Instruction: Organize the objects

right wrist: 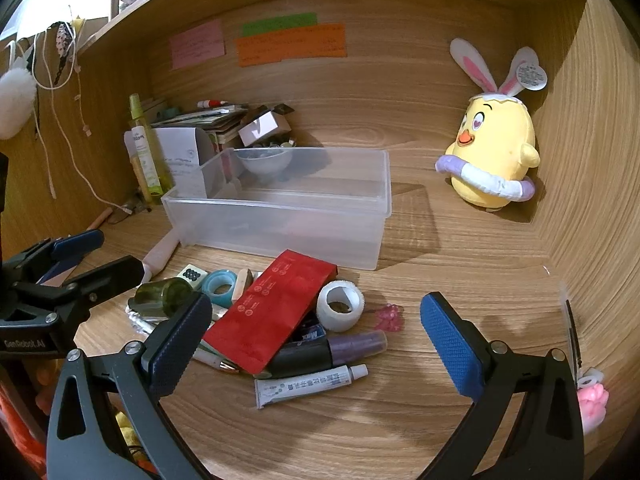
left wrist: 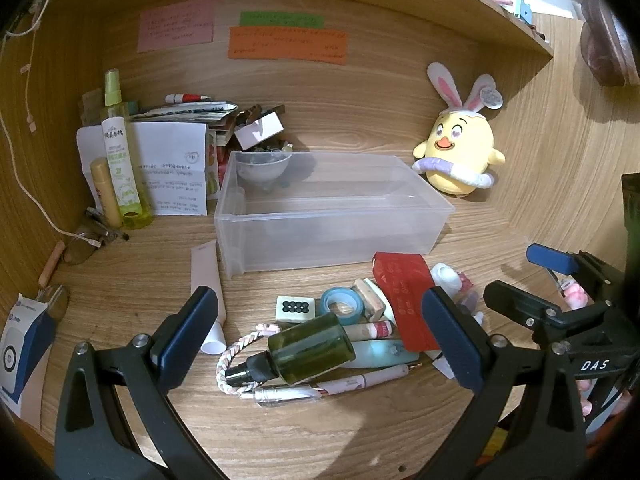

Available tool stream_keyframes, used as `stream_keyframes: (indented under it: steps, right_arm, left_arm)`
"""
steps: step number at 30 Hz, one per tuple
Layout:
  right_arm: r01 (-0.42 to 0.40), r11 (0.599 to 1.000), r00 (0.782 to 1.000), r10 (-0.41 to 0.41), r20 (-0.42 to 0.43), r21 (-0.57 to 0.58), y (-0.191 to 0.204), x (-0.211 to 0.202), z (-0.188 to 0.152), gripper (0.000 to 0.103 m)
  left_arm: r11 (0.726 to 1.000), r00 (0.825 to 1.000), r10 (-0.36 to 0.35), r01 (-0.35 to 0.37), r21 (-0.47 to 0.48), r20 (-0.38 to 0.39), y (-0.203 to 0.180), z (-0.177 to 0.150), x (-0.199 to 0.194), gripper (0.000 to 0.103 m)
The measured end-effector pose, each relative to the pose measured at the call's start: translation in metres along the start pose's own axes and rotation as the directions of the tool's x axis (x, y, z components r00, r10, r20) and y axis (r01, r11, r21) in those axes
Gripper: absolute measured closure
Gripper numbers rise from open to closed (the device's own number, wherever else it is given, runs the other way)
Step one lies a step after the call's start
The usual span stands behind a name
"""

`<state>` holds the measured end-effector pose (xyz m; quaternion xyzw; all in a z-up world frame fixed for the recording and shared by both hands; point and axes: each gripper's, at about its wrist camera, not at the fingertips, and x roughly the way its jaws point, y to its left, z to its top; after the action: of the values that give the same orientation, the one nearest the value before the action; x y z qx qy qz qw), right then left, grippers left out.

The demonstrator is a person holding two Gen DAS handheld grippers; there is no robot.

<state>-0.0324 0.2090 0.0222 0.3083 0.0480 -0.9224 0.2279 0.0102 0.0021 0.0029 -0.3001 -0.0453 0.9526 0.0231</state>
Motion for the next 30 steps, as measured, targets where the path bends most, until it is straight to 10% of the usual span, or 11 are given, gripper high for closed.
stream_keyframes:
  steps: [30]
  right_arm:
    - [-0.029, 0.999, 0.999, 0.029, -0.021, 0.017, -0.005, 0.009, -0.002, 0.000]
  left_arm:
    - [0.999, 0.999, -0.012, 0.010, -0.044, -0.041, 0.020, -0.007, 0.008, 0.000]
